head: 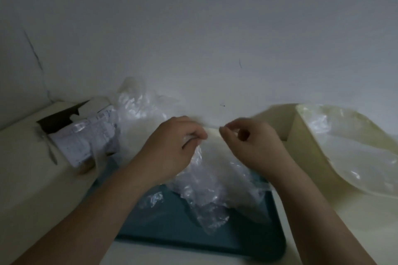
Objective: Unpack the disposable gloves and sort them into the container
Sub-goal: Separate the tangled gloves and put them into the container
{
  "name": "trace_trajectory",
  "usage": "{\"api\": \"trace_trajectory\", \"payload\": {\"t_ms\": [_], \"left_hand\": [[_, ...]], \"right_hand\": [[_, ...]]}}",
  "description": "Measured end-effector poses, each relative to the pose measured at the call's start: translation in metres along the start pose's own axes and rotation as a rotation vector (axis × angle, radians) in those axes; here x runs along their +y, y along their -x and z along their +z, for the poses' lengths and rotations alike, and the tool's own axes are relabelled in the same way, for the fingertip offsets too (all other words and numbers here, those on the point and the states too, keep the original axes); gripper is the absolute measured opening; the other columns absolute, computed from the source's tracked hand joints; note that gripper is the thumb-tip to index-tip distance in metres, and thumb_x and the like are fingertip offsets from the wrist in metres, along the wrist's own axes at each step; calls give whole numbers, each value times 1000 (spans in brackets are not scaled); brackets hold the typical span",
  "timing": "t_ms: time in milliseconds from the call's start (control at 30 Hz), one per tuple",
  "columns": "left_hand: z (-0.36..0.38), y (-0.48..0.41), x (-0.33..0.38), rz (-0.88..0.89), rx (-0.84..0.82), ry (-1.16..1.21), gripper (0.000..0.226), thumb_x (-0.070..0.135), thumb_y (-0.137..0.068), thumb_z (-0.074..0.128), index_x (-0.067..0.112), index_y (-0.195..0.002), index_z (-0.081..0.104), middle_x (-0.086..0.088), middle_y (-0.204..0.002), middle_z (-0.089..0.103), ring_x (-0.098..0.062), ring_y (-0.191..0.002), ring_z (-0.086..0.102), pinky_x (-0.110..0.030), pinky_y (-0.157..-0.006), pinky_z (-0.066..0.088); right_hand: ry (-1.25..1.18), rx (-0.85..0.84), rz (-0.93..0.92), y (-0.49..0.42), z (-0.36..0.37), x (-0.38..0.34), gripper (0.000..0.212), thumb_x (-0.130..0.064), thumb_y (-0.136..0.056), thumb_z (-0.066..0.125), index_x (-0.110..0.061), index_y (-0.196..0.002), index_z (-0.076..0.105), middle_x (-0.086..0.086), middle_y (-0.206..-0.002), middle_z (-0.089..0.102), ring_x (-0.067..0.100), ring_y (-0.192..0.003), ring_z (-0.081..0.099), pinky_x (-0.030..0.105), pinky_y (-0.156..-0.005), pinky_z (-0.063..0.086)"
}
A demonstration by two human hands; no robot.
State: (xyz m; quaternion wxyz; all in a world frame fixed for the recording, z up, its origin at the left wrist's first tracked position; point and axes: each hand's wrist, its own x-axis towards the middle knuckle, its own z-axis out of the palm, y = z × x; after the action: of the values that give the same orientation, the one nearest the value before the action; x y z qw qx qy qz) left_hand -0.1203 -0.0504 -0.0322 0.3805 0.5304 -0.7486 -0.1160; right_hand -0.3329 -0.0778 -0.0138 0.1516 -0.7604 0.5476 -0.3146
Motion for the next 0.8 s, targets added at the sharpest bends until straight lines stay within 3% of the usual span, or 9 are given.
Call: {"api": "trace_trajectory", "payload": {"t_ms": [67, 200, 333, 400, 467, 533, 600, 700, 800], "left_hand": [[-7, 2, 8, 151, 46, -16, 20, 13, -98, 70, 31, -102, 79, 20, -111, 66, -5, -114, 58, -15, -98, 44], [-16, 11, 20, 277, 113, 22, 24, 9, -96, 71, 29, -92, 81, 14, -131, 61, -15, -133, 52, -15, -108, 38], [-12, 18, 23, 185, 69, 183, 24, 8, -95, 73, 30, -92, 82, 17, -142, 57, -11, -139, 50, -19, -114, 38], [-7, 18, 27, 145, 87, 215, 30, 7, -93, 75, 33, -109, 78, 20, -149, 52, -6, -140, 49, -19, -112, 42], [-3, 16, 25, -6, 130, 328, 55, 10, -91, 79, 44, -131, 64, 27, -151, 47, 1, -140, 47, -23, -110, 46], [-4, 12, 24, -327, 114, 655, 61, 26, -85, 84, 52, -134, 58, 26, -145, 54, 0, -133, 54, -34, -105, 51], [-3, 12, 19, -530, 29, 953, 50, 39, -80, 88, 34, -127, 70, 5, -134, 69, -16, -122, 67, -42, -100, 56], [-2, 14, 24, -489, 13, 924, 11, 17, -90, 80, 12, -100, 81, -13, -99, 79, -26, -95, 76, -36, -83, 62], [0, 15, 23, -390, 20, 726, 13, 25, -97, 73, 15, -97, 79, -9, -92, 78, -23, -87, 75, -37, -79, 63]], "right_hand": [[-139, 69, -29, 1, -8, -4, 44, -65, -92, 58, -33, -120, 71, -15, -104, 67, 0, -92, 63, 24, -78, 55], [-555, -268, 91, 7, -19, -5, 62, -75, -92, 47, -25, -113, 77, -8, -111, 78, 9, -105, 73, 42, -100, 55], [-869, -479, 94, 12, -16, 3, 48, -51, -99, 57, -10, -111, 78, 17, -108, 77, 31, -102, 73, 47, -97, 55], [-1003, -439, 58, 11, -10, 3, 34, -27, -99, 62, 3, -109, 75, 24, -101, 74, 34, -90, 70, 45, -89, 56], [-1092, -396, 99, 8, -6, 4, 27, -15, -95, 64, 8, -107, 72, 26, -95, 72, 33, -84, 69, 45, -85, 57], [-1102, -386, 118, 8, -6, 7, 25, -12, -92, 66, 7, -106, 73, 28, -97, 71, 33, -85, 70, 45, -86, 58], [-1116, -380, 152, 8, -7, 9, 23, -10, -92, 65, 6, -107, 73, 33, -103, 70, 35, -89, 70, 45, -87, 59], [-1072, -425, 143, 10, -7, 7, 29, -13, -95, 66, 9, -114, 71, 40, -117, 65, 44, -101, 67, 53, -96, 54], [-1018, -382, 155, 10, -1, 4, 31, -21, -93, 70, 5, -109, 73, 32, -107, 71, 40, -89, 67, 49, -84, 55]]}}
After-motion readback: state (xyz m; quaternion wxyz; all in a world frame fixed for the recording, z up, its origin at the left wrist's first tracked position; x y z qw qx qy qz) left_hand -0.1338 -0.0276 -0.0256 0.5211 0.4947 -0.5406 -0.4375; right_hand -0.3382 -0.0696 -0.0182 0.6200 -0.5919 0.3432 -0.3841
